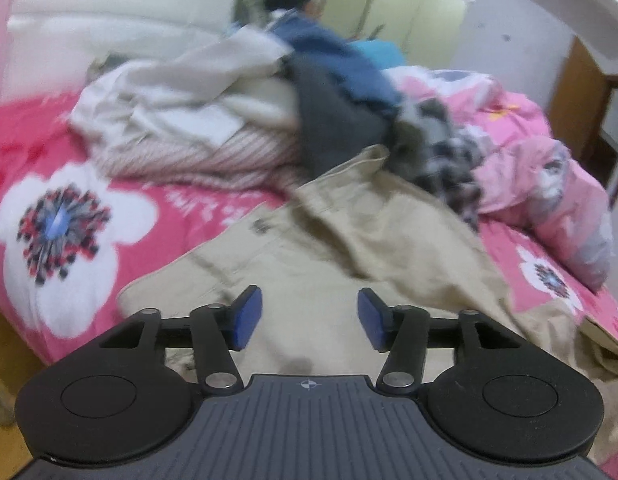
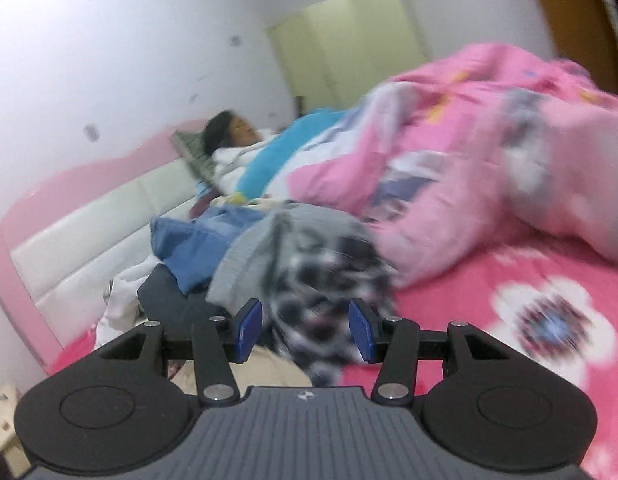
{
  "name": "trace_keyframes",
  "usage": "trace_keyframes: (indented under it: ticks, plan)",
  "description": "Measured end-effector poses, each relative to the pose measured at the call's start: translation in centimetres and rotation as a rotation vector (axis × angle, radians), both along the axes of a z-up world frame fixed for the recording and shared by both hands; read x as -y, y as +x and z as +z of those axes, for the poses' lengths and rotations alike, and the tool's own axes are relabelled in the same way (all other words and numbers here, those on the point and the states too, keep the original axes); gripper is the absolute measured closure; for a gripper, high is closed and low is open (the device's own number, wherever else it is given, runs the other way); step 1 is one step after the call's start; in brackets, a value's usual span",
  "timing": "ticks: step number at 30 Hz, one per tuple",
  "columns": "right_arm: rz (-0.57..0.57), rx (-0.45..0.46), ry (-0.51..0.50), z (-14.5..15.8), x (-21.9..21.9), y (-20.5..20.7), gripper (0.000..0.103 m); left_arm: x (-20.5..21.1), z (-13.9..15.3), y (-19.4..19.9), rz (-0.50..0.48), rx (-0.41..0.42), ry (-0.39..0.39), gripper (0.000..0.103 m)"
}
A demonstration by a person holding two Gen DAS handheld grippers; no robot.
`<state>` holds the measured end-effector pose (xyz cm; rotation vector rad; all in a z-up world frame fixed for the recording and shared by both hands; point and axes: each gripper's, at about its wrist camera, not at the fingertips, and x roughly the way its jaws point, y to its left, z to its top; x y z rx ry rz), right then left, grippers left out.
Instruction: Fold clothes
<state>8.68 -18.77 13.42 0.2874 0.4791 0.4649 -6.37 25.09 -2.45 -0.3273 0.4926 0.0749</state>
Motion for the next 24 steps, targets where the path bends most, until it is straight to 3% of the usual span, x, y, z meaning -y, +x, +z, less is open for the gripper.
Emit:
trace_keyframes:
  ticks: [5,8,11,16,20,22,24]
  plan:
    - [-0.16,-0.029,0.023,-1.7,7.9,-9.0,0.052,5.1,2.0,0.7,-0.139,0.021,0.018,0.045]
    - [-0.25,-0.055,0.077,-4.2,11.8,-13.4,0.051,9.1,2.8,1.4,-0.242,0.022,0.05,0.044]
    - [-0.307,-0.097,0.071,-7.1,13.6,-16.2,0.051,13.7,2.9,2.2,-0.365,0.011,0.081,0.042]
    - [-0.339,-0.115,-0.049,-10.6,13.6,-16.8,0.051,20.7,1.4,3.4,-0.51,-0.051,0.13,0.042]
    - [-0.311,-0.085,-0.199,-12.1,11.5,-14.4,0.051,24.1,0.4,3.3,-0.543,-0.096,0.185,0.042]
    - [-0.297,-0.081,-0.193,-12.5,11.5,-13.8,0.051,25.2,0.4,2.6,-0.555,-0.095,0.23,0.042]
    - [-0.313,-0.086,-0.11,-12.6,13.3,-14.3,0.051,25.8,0.3,1.9,-0.571,-0.086,0.288,0.041]
